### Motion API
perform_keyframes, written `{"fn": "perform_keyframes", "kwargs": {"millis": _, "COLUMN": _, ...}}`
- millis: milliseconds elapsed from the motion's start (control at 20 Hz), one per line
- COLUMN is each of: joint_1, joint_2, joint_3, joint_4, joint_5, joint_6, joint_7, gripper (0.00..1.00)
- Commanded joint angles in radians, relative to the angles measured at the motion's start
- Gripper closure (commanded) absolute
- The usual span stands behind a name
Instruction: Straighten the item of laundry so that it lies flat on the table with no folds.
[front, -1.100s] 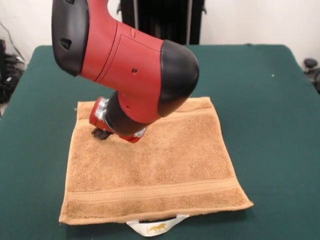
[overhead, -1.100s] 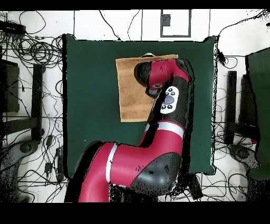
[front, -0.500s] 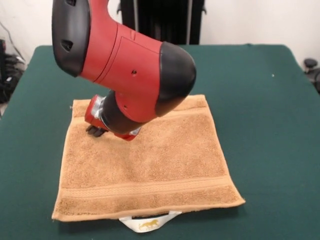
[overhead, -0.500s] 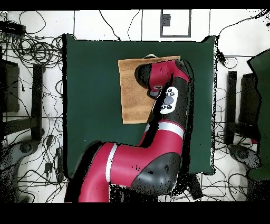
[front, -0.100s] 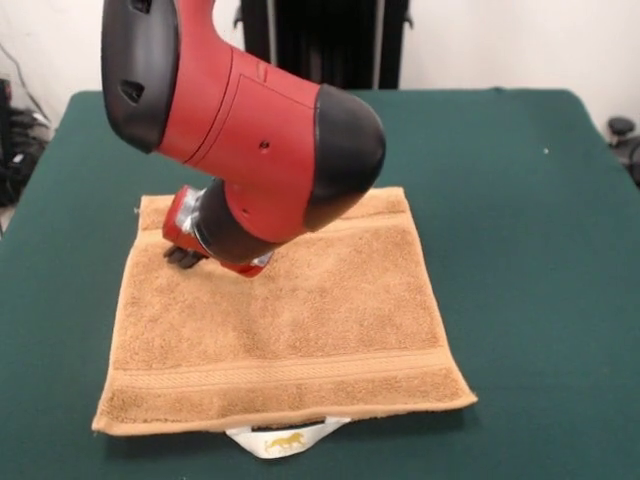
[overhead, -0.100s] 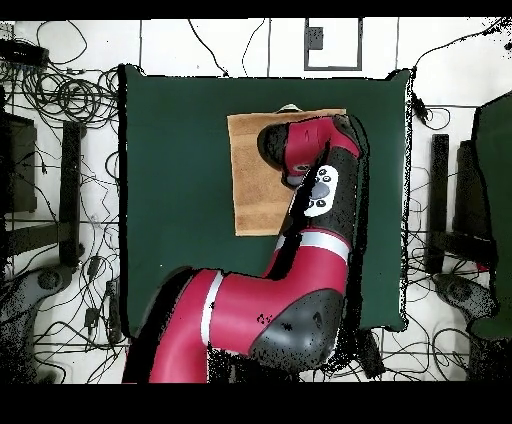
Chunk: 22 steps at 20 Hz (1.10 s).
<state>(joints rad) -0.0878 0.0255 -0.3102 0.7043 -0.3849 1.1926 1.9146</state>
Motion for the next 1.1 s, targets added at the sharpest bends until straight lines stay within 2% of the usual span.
{"fn": "perform_keyframes", "kwargs": {"millis": 50, "joint_1": -0.027, "joint_2": 0.017, "joint_3": 0.045, "joint_4": 0.202, "joint_5": -0.087, "joint_6": -0.093, "joint_7": -0.162, "gripper": 1.00}}
{"fn": "perform_keyframes", "kwargs": {"millis": 250, "joint_1": -0.057, "joint_2": -0.044, "joint_3": 0.111, "joint_4": 0.271, "joint_5": -0.063, "joint_6": -0.206, "joint_7": -0.210, "gripper": 1.00}}
{"fn": "perform_keyframes", "kwargs": {"millis": 450, "joint_1": -0.073, "joint_2": -0.121, "joint_3": 0.170, "joint_4": 0.325, "joint_5": -0.019, "joint_6": -0.215, "joint_7": -0.240, "gripper": 1.00}}
{"fn": "perform_keyframes", "kwargs": {"millis": 800, "joint_1": -0.166, "joint_2": -0.289, "joint_3": 0.353, "joint_4": 0.461, "joint_5": 0.075, "joint_6": -0.328, "joint_7": -0.278, "gripper": 1.00}}
{"fn": "perform_keyframes", "kwargs": {"millis": 850, "joint_1": -0.188, "joint_2": -0.322, "joint_3": 0.397, "joint_4": 0.468, "joint_5": 0.105, "joint_6": -0.330, "joint_7": -0.279, "gripper": 1.00}}
{"fn": "perform_keyframes", "kwargs": {"millis": 1100, "joint_1": -0.220, "joint_2": -0.398, "joint_3": 0.460, "joint_4": 0.481, "joint_5": 0.130, "joint_6": -0.261, "joint_7": -0.279, "gripper": 1.00}}
